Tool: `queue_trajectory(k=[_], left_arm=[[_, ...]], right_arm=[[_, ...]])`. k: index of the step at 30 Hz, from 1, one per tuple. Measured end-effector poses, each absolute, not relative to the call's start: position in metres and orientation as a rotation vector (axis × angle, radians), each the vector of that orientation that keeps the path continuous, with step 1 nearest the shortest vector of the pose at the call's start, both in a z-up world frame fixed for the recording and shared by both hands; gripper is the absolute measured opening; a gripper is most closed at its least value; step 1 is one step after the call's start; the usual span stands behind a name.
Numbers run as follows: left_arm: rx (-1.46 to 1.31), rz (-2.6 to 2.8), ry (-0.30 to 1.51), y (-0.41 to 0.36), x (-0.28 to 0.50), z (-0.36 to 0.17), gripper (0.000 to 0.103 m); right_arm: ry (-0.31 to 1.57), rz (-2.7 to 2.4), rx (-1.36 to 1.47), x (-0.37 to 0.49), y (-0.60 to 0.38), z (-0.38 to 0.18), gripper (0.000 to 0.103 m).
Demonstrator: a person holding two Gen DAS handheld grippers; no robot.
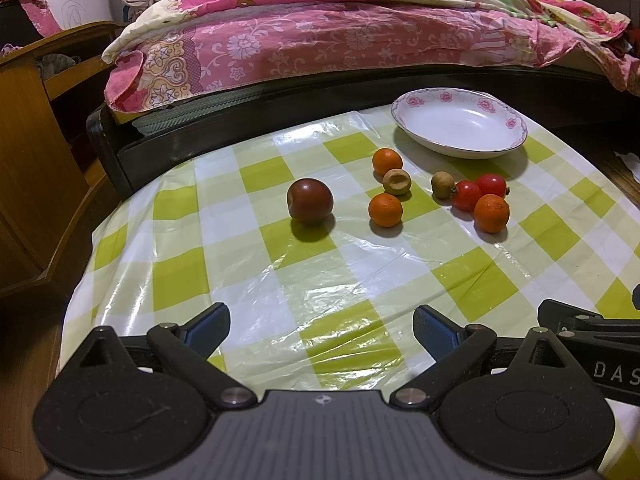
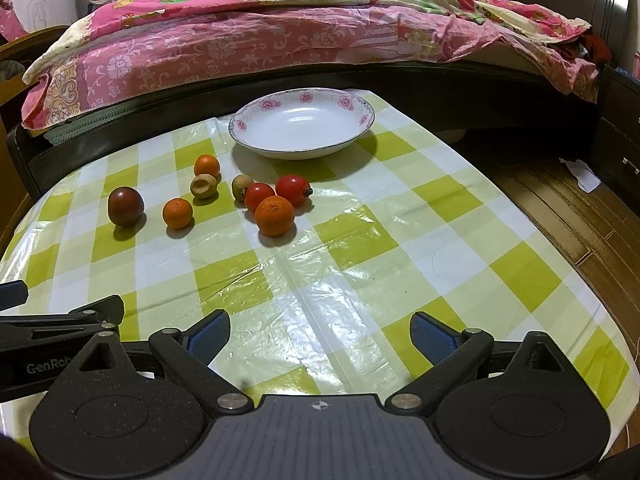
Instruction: Organize fruits
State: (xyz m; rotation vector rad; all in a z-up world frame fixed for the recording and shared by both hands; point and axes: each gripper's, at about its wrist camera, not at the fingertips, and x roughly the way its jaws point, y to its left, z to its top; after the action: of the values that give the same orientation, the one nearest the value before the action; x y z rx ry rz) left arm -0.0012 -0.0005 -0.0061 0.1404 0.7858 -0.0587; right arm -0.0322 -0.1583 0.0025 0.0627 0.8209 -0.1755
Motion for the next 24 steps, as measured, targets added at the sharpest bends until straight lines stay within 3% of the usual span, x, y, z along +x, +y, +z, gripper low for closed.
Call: queue_trajectory(k=[24], left_arm=[[0.172,-0.077,0.753,-0.01,0.008,0.007,0.101]], right_arm=[[0.825,-0.137,0.105,-0.025,-0.164,0.009,0.087]])
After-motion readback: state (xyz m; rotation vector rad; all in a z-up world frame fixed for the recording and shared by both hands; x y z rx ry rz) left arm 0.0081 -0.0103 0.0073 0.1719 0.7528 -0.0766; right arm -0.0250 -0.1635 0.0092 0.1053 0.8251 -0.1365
